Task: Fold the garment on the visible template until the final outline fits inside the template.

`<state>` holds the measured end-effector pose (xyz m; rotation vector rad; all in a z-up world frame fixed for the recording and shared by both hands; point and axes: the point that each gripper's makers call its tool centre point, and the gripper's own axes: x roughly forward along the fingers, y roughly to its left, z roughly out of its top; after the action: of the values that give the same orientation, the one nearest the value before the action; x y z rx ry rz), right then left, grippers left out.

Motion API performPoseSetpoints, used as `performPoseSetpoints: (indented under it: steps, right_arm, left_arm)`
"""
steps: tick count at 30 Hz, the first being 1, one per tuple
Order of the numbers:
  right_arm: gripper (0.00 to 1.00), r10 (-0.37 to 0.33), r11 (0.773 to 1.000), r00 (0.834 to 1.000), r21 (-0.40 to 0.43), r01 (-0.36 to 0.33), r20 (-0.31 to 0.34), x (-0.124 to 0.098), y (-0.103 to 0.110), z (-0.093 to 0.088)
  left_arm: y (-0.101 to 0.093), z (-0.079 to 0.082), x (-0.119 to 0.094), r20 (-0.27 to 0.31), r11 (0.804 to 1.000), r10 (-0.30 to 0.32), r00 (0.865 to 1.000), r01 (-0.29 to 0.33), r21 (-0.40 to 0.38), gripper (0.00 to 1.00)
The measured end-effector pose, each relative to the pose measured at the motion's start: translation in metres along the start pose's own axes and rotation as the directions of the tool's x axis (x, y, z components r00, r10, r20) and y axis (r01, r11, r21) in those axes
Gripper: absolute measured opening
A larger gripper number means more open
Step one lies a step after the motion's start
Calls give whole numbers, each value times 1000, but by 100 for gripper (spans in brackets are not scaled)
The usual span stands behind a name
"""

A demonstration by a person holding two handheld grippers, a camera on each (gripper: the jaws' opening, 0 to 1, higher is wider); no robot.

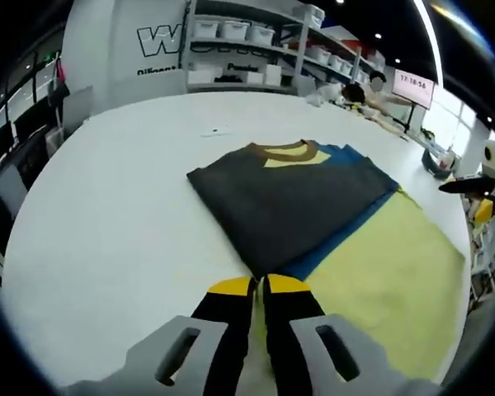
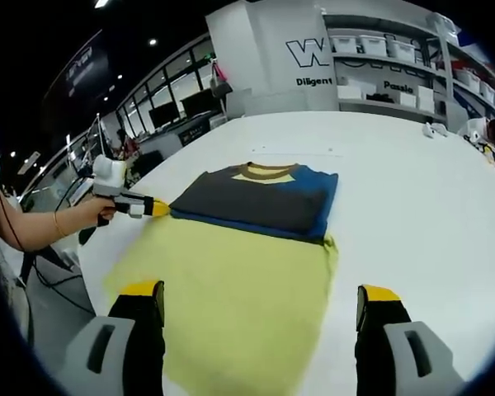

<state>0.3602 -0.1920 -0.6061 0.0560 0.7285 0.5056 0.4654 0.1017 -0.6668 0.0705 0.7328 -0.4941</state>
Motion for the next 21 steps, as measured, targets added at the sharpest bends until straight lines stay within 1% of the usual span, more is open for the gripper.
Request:
performPoseSetpoints:
  steps: [5,9,15,21]
  right_arm:
    - [95,4,1000,1000,-3,-4,-8,1,2,-3]
    - [95,9,1000,1000,-4,-9,-14,1,4,-5]
    - [95,18,1000,1000,-11,-18,-22,2,6,-7]
    - [95,27,1000,999,-13,-27,-21,4,11,-6]
  left_arm:
    - [6,0,-2,-15,999,17,1000,-16,49,6]
    - [17,-2,-5,-19,999,34,999,-33,32,6]
    - [36,-5,-10,-25,997,62,998,-61,36,6]
    - [56,-9,-20,-38,996,76,996,-75,39,6]
